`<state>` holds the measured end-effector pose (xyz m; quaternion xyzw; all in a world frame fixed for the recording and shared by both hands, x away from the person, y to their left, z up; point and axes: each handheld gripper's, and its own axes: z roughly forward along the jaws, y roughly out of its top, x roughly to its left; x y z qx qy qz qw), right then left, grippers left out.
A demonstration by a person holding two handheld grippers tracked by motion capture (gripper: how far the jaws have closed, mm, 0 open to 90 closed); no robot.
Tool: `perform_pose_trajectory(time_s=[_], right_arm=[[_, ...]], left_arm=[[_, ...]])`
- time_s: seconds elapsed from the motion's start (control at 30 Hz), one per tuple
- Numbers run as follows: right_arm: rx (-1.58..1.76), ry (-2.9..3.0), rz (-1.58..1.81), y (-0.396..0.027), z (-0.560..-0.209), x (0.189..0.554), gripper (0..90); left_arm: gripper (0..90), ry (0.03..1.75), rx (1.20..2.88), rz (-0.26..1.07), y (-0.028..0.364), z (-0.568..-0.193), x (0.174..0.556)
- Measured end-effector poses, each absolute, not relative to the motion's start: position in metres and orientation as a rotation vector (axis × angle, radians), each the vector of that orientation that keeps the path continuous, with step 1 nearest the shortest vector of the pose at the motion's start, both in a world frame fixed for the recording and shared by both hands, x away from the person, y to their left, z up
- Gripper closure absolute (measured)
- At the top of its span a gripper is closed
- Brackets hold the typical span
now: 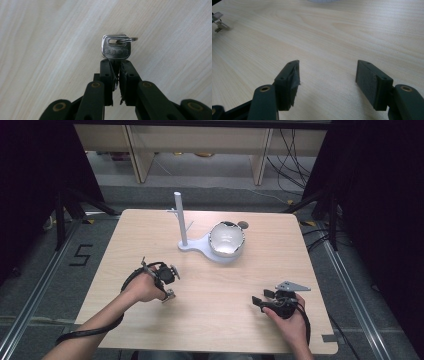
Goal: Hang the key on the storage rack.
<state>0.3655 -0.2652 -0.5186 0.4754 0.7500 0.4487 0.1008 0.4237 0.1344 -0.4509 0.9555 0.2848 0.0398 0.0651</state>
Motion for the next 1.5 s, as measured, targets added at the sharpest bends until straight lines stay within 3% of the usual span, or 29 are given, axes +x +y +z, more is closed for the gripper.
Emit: perform_pose_trajectory(time_s=[0.57,1.07,1.5], right_arm=[[1.373,2.235,1.284,-0.268,-0.518,0.367,36.9],[1.36,2.203,1.31,-0.27,-0.517,0.364,37.6],[1.386,2.17,1.358,-0.268,-0.516,0.361,37.7]], left_arm=[[81.0,0.977,2.768,0.303,0.149,-0.413,0.442],[81.0,1.053,2.614,0.373,0.17,-0.404,0.457],[81.0,1.09,2.538,0.525,0.182,-0.4,0.467]])
